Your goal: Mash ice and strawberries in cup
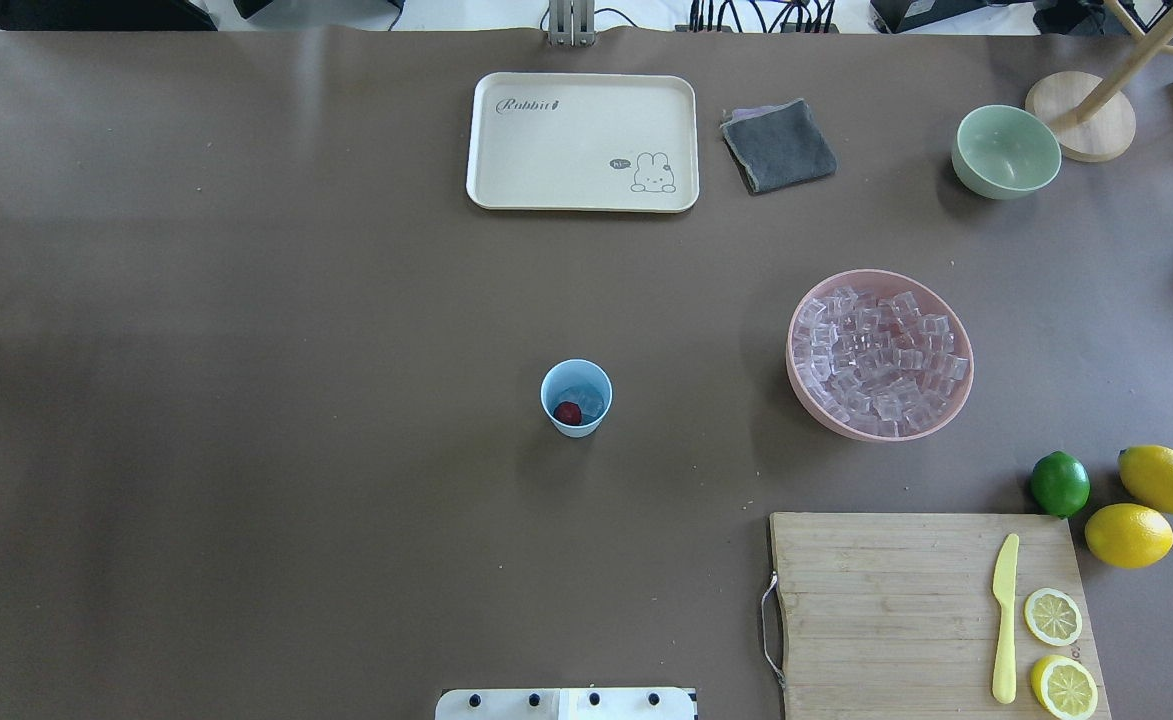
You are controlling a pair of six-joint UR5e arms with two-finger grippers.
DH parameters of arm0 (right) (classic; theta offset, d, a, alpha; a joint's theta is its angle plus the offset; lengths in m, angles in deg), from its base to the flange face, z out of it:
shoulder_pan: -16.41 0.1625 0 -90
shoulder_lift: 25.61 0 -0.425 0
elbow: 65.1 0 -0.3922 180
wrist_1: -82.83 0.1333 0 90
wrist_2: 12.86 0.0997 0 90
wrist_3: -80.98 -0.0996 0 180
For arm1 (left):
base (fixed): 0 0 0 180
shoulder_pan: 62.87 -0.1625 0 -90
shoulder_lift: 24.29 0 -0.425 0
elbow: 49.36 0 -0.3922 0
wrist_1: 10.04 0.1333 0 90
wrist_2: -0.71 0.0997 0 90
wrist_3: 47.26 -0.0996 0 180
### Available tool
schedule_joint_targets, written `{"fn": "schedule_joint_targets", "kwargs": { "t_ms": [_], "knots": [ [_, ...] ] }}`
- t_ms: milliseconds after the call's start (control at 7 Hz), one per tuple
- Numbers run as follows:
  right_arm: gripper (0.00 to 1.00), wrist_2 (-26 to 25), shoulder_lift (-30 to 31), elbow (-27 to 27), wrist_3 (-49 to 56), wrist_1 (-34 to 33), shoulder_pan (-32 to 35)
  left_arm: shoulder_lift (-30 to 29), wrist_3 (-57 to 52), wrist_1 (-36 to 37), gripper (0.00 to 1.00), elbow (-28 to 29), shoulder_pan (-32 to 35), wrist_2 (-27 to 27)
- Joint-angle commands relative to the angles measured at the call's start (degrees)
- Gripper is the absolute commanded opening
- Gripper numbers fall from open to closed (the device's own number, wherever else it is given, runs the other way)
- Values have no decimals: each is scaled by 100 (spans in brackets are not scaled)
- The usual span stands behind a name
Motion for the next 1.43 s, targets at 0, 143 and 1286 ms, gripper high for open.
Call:
{"fn": "schedule_joint_targets", "kwargs": {
  "t_ms": [0, 143, 1286],
  "knots": [
    [100, -23, -51, -9, 14, 7, 0, 1, -17, 12, 97, 166, -7, 286],
    [100, -23, -60, -26, 14, 7, 0, 1, 0, 29, 97, 184, 11, 295],
    [100, -23, 406, -597, 31, 7, 0, -113, 359, 223, 72, 430, 99, 295]
  ]
}}
